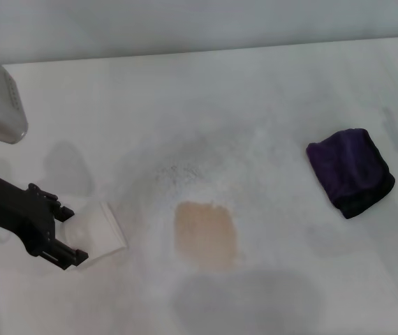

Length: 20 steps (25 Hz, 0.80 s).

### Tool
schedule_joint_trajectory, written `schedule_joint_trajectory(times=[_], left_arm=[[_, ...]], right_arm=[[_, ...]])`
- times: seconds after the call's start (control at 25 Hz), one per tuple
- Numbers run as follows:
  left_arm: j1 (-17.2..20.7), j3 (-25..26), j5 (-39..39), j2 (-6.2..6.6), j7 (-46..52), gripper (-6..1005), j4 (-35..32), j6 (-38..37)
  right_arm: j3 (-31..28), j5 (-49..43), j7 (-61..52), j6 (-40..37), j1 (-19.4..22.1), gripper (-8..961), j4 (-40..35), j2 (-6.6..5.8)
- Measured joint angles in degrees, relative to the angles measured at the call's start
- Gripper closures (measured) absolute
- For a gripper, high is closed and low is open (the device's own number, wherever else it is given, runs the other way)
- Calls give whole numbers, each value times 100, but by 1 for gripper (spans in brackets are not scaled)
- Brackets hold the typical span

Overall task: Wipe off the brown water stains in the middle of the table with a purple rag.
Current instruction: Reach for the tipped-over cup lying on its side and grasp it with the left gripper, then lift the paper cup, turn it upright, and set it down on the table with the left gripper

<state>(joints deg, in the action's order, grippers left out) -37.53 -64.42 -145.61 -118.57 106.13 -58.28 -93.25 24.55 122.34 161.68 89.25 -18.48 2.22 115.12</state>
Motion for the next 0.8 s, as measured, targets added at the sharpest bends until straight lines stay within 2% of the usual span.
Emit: schedule_joint_trajectory(times=[0.48, 0.8], left_arm=[[-63, -9, 55, -17, -91, 131, 583, 630], [-95, -73, 390, -28, -220, 157, 659, 803]], right_arm=[[50, -2, -87, 12, -10, 208, -158, -7], [22, 1, -91, -42, 27, 209, -169, -13]])
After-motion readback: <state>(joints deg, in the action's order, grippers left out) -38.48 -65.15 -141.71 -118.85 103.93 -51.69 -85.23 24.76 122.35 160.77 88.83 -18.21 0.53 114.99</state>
